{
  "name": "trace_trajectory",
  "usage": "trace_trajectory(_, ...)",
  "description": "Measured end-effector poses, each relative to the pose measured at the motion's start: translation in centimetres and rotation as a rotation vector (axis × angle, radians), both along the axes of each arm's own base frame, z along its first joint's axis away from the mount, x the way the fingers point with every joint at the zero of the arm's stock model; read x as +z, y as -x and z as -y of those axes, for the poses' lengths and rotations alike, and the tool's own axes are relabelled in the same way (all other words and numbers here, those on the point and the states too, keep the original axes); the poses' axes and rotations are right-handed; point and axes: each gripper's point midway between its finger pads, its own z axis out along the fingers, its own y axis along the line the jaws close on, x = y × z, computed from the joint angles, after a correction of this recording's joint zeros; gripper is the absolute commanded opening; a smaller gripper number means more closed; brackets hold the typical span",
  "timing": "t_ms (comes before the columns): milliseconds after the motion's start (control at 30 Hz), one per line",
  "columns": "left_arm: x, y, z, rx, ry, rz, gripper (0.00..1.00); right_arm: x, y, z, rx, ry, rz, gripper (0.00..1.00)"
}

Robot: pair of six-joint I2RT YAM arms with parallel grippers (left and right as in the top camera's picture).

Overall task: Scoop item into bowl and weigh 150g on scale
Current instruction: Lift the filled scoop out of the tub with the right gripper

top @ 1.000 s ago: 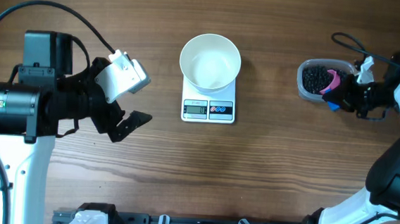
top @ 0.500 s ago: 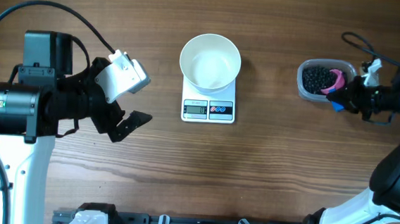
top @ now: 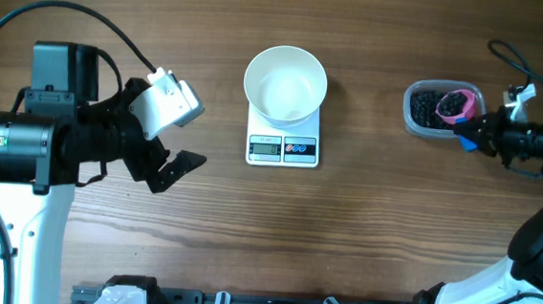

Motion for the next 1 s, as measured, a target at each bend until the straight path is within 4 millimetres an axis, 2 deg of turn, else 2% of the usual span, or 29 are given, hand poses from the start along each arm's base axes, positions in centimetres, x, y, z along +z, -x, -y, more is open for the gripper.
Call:
trace_trajectory(200, 0.0, 0.0, 0.0, 0.000, 0.000, 0.000, 1.00, 0.5, 0.8, 0.4, 0.000, -0.035, 0.011, 0.04)
trace_trajectory(467, 0.0, 0.0, 0.0, 0.000, 0.000, 0.000, 1.00, 1.2, 0.8, 0.6, 0.006, -0.064, 0.064, 0.04)
trace_trajectory(1000, 0.0, 0.0, 0.0, 0.000, 0.000, 0.000, 1.00, 3.3, 0.0, -0.6, 0.034, -0.164, 0.187, 0.04)
